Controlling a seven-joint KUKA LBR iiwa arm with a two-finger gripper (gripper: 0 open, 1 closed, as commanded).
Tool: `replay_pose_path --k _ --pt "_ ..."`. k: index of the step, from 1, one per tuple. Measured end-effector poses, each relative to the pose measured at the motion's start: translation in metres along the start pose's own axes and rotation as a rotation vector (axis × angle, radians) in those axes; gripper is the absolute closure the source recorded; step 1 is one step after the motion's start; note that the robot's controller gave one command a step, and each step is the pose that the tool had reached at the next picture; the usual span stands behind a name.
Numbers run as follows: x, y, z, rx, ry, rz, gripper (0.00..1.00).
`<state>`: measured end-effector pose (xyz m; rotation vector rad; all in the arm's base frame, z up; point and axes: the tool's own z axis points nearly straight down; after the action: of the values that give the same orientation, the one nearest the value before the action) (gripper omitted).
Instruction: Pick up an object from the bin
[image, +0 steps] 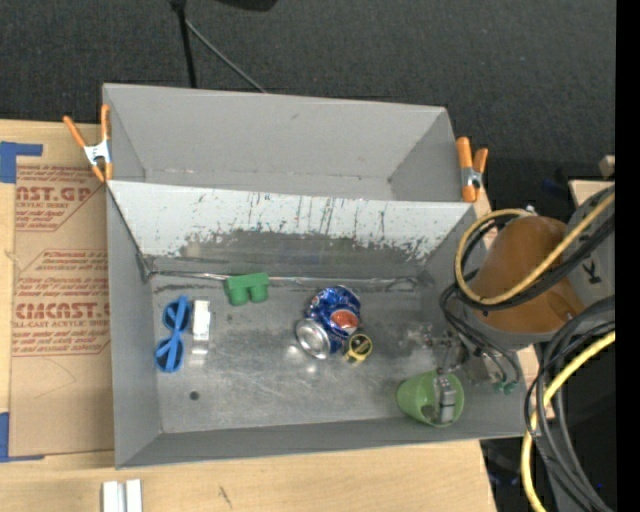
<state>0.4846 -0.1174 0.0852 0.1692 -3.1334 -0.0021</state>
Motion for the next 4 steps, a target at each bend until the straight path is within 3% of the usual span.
replay_pose_path --k 1,2,3,4 --pt "-0.004 0.0 -0.003 0.003 -0.01 -0.002 1.0" --pt "0.002 -0.031 -0.231 0.007 -0.015 0.018 1.0" --pt "-0.035 -0.025 -0.124 -0.002 0.0 0.051 1.0" --pt "-0.035 -0.026 -0.129 0.001 -0.006 0.052 0.0"
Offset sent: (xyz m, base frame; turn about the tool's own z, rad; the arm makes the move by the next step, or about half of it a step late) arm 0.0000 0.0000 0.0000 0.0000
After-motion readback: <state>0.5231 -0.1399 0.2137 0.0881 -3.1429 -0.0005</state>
